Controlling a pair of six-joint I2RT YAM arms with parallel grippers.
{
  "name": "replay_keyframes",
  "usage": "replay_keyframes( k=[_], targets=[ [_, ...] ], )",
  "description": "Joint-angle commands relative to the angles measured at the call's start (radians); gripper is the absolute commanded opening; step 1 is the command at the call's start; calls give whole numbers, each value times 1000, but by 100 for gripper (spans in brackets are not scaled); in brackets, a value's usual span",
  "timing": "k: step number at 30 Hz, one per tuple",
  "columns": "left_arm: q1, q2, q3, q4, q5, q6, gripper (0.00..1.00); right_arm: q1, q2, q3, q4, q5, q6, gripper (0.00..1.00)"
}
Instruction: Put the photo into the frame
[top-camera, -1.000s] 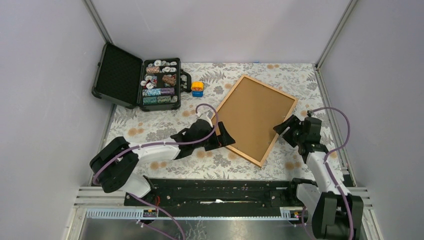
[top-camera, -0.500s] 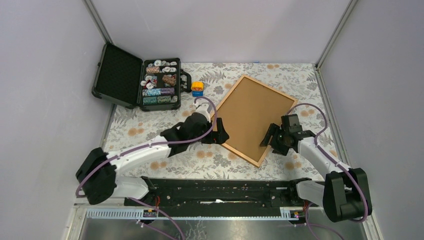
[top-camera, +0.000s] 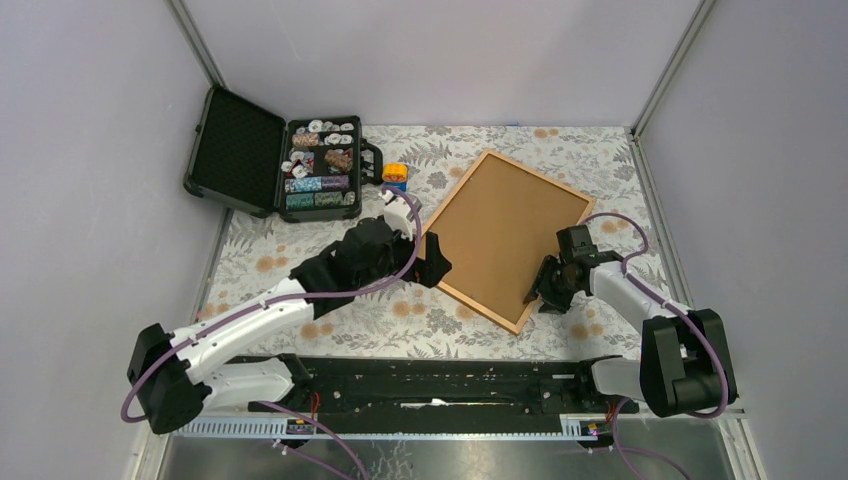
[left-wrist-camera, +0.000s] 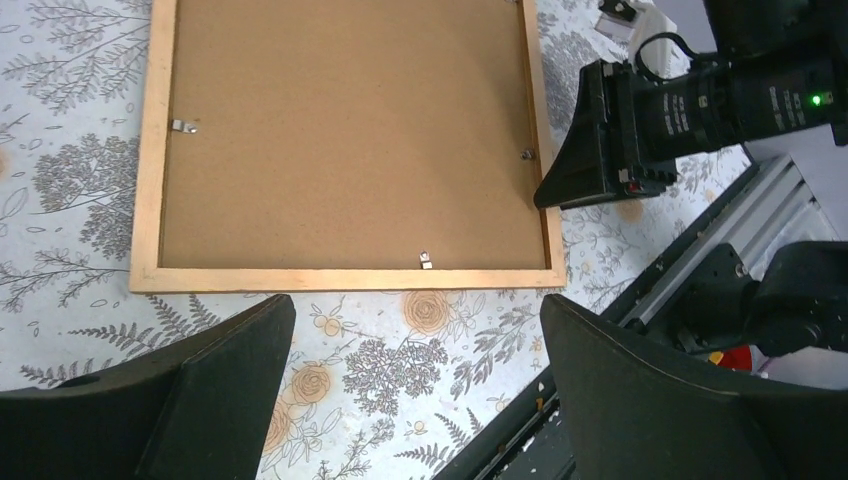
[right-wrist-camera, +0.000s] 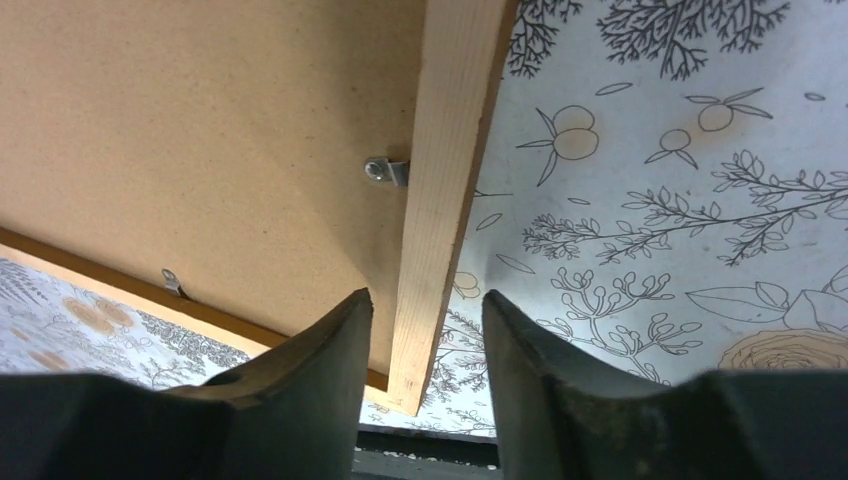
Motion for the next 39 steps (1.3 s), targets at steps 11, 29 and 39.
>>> replay_keyframes(
  k=[11, 29, 39],
  targets=[
    [-126, 107, 15, 209, 49, 56, 99, 5, 23, 5, -83, 95, 128, 0],
    [-119, 256, -10, 271, 15, -321, 96, 6, -335, -128, 60, 18, 381, 0],
    [-310, 397, 82, 289, -258, 484, 99, 4, -378, -25, -40, 38, 337, 0]
  ],
)
